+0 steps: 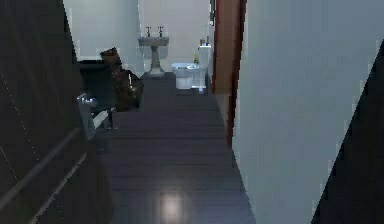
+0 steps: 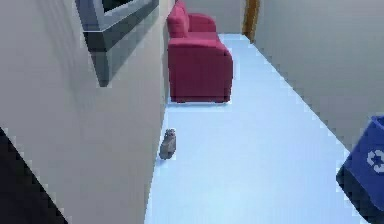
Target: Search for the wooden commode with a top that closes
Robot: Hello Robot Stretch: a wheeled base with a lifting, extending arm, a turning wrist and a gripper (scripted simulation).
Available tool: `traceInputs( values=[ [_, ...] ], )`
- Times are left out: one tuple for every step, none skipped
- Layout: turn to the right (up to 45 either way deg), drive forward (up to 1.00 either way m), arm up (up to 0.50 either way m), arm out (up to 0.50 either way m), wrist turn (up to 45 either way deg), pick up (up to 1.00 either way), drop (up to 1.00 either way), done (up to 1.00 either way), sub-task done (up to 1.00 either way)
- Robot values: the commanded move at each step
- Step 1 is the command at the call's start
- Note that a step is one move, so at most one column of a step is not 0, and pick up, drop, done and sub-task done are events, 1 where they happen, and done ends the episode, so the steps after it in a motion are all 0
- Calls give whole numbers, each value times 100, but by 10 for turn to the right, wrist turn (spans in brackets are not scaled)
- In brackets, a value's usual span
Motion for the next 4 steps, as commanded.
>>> traceInputs(
  values=[
    [0, 100, 0, 0, 0, 0, 0, 0, 0],
    [0, 35, 0, 0, 0, 0, 0, 0, 0],
    [-210, 0, 0, 0, 0, 0, 0, 0, 0],
    [0, 100, 0, 0, 0, 0, 0, 0, 0]
  ],
)
